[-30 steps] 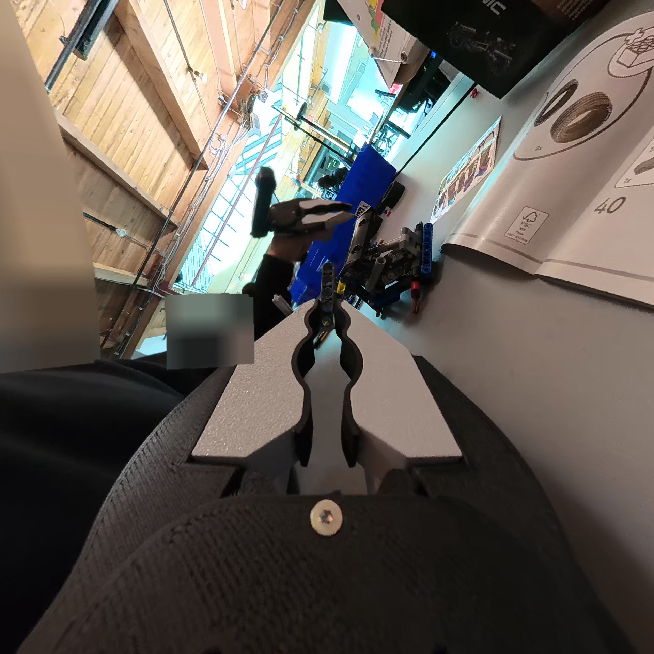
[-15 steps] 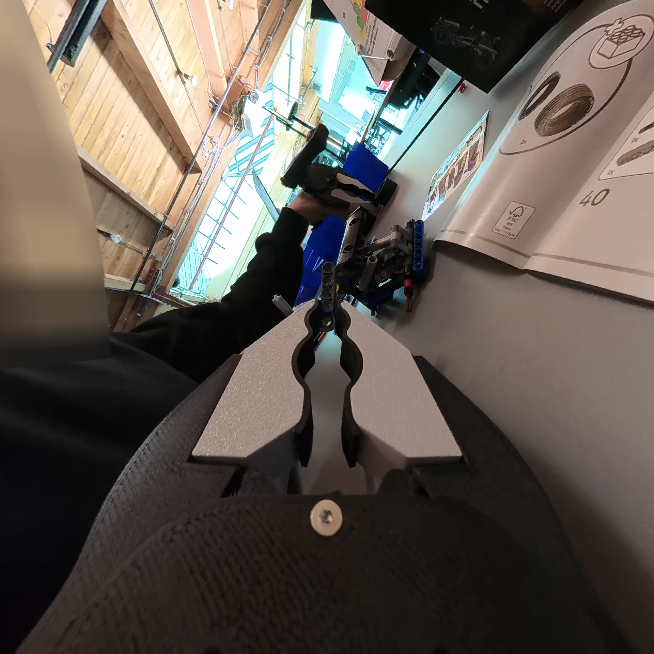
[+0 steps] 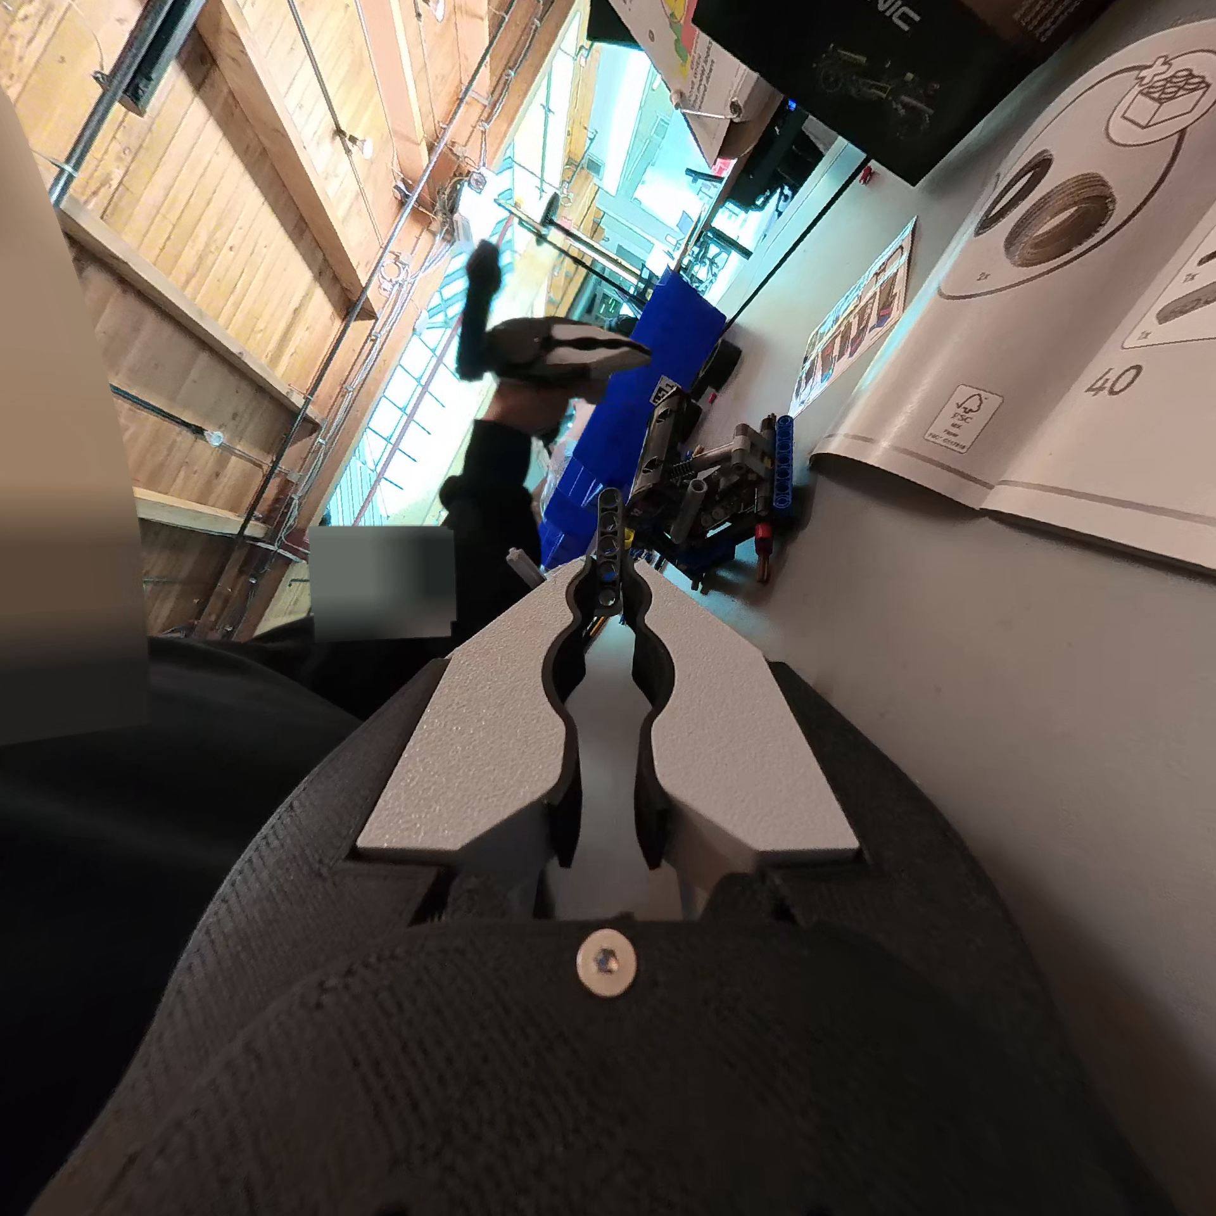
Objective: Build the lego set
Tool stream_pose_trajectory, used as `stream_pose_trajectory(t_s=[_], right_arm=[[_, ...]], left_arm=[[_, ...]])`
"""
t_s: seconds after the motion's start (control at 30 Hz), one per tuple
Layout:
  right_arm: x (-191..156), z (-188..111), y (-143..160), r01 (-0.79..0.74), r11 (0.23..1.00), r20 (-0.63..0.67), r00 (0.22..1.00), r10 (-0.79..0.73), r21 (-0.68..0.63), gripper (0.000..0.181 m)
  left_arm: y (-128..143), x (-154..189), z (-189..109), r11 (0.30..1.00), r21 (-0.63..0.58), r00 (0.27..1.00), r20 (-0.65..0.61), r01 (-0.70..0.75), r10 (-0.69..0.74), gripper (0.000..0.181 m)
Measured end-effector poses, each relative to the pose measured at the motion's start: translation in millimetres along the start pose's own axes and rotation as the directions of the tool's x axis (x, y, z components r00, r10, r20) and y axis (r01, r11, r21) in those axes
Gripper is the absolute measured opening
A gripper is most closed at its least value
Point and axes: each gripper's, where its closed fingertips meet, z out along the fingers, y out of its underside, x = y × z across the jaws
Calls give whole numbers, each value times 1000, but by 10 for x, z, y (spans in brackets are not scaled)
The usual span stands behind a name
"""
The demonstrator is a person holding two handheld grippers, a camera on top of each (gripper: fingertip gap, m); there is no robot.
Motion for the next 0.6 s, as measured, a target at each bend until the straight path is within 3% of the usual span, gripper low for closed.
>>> stream_pose_trajectory(t_s=[0.13, 0.27, 0.33, 0.43, 0.53, 0.6], right_arm=[[-13, 0, 1, 9, 1000, 3, 1000, -9, 0, 6], [-35, -3, 16, 26, 1000, 9, 1000, -26, -11, 6], [-12, -28, 13, 64, 998, -16, 998, -64, -28, 6], [77, -100, -31, 141, 988, -80, 986, -146, -65, 6], [227, -194, -47, 249, 956, -177, 945, -275, -156, 6], [233, -229, -49, 286, 939, -174, 932, -319, -191, 6]], left_arm=[[-330, 594, -647, 982, 190, 999, 39, -15, 8, 1], [-419, 1769, -874, 962, 271, 989, -130, -32, 69, 1], [-434, 2555, -830, 960, 279, 943, -314, -19, 110, 1], [-409, 3432, -592, 973, 221, 888, -433, -63, 156, 1], [-446, 3798, -331, 974, 184, 894, -404, -130, 195, 1], [-487, 3884, -178, 974, 174, 903, -379, -148, 204, 1]])
